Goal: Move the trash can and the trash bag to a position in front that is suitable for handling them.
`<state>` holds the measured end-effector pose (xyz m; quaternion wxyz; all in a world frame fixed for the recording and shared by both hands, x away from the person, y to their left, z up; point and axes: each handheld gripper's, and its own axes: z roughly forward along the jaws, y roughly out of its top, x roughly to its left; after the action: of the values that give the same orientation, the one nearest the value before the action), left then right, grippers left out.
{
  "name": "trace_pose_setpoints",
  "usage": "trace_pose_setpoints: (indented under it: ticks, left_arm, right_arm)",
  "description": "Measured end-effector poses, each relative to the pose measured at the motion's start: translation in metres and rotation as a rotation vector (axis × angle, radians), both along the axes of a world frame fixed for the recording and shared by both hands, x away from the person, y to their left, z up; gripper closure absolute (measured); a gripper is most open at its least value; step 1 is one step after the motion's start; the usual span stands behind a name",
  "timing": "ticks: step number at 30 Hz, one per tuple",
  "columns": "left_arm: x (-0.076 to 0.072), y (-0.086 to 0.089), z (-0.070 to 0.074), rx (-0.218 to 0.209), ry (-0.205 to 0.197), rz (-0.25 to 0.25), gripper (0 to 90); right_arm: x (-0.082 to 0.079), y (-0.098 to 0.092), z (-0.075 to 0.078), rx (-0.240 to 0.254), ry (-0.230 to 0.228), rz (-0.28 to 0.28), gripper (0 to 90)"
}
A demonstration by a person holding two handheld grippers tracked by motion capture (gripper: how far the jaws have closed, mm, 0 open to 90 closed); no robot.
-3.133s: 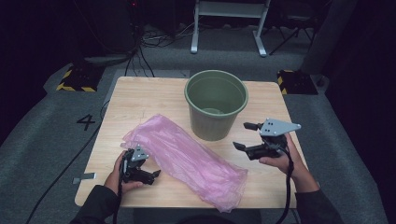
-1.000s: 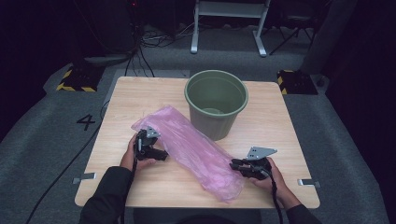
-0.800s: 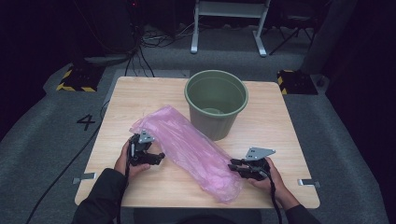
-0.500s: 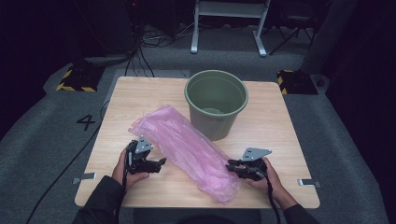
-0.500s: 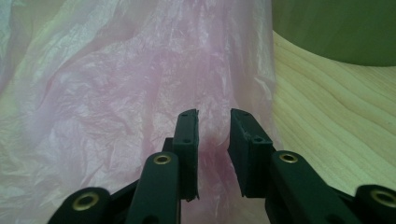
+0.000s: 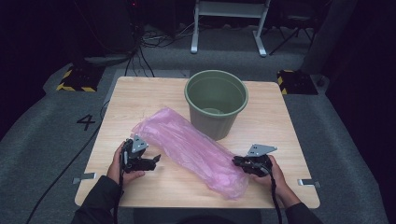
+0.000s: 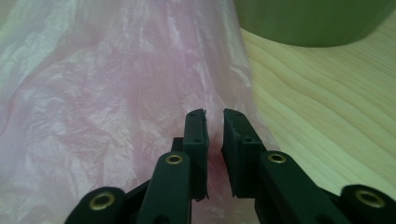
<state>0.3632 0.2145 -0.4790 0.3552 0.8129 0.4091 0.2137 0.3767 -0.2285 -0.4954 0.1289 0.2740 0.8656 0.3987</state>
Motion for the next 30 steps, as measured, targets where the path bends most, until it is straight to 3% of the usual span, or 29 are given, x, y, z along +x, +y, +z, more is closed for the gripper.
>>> trace_pose_setpoints:
  ticks: [11,15,16,17,18,19,23,27,28,30]
  left_arm:
    - [0.008,0.004,-0.005,0.009,0.002,0.015,16.0]
    - [0.004,0.001,-0.003,-0.007,-0.010,0.004,16.5]
    - [-0.004,-0.008,0.004,-0.009,-0.041,-0.029,17.0]
    - [-0.004,-0.008,0.004,-0.009,-0.041,-0.029,16.9]
    - [-0.015,-0.022,0.011,-0.012,-0.081,-0.084,16.6]
    - [-0.019,-0.029,0.013,-0.009,-0.096,-0.109,16.5]
    - [-0.028,-0.046,0.018,-0.005,-0.123,-0.162,16.5]
    - [-0.034,-0.051,0.025,-0.004,-0.166,-0.177,16.6]
    - [-0.034,-0.045,0.030,-0.031,-0.168,-0.166,16.6]
    - [-0.032,-0.037,0.033,-0.047,-0.168,-0.139,16.5]
  right_arm:
    - [0.016,-0.035,0.000,-0.001,-0.011,-0.111,79.5]
    - [0.018,-0.044,0.001,-0.004,-0.016,-0.137,79.1]
    - [0.018,-0.046,0.001,0.000,-0.015,-0.140,79.1]
    - [0.018,-0.046,0.001,0.000,-0.015,-0.140,79.1]
    - [0.018,-0.046,0.001,0.005,-0.012,-0.142,79.1]
    - [0.017,-0.046,0.000,0.003,-0.012,-0.139,79.1]
    - [0.017,-0.043,0.000,-0.003,-0.016,-0.128,78.6]
    - [0.015,-0.041,0.001,-0.002,-0.020,-0.126,78.2]
    - [0.015,-0.042,0.001,0.000,-0.018,-0.127,78.1]
    - [0.016,-0.043,0.001,0.003,-0.016,-0.132,78.0]
